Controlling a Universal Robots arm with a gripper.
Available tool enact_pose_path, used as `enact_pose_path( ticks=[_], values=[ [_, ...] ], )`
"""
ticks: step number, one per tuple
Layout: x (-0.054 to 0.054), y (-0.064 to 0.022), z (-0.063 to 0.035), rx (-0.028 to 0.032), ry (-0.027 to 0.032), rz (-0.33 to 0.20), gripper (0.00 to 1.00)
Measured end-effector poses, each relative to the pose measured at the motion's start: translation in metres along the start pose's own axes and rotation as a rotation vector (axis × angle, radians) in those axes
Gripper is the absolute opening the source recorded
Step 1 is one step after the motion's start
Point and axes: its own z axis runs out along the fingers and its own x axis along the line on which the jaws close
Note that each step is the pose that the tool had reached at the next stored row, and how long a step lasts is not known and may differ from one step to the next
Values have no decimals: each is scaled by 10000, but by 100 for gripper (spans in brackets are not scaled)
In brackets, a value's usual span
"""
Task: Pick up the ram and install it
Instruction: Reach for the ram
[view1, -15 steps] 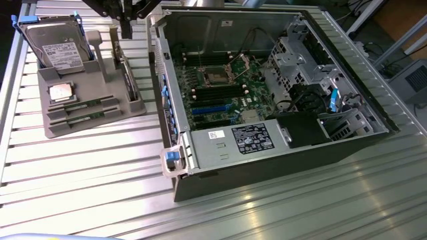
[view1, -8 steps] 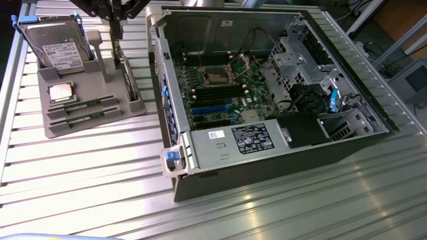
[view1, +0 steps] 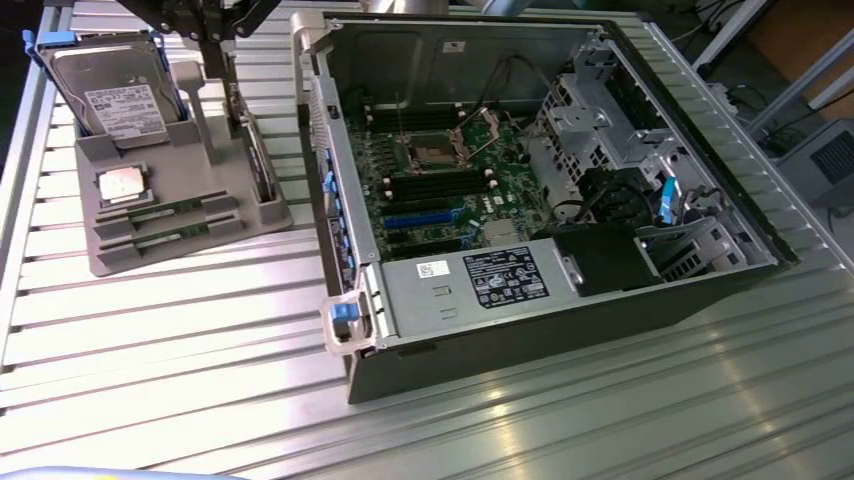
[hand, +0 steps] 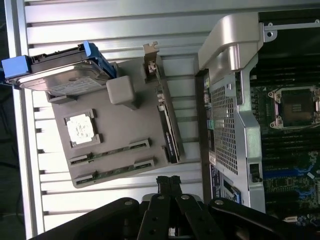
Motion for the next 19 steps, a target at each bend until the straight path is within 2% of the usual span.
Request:
enact_pose_path(
  ticks=[19],
  values=[
    [216, -16, -6, 1, 1, 0, 11]
  ],
)
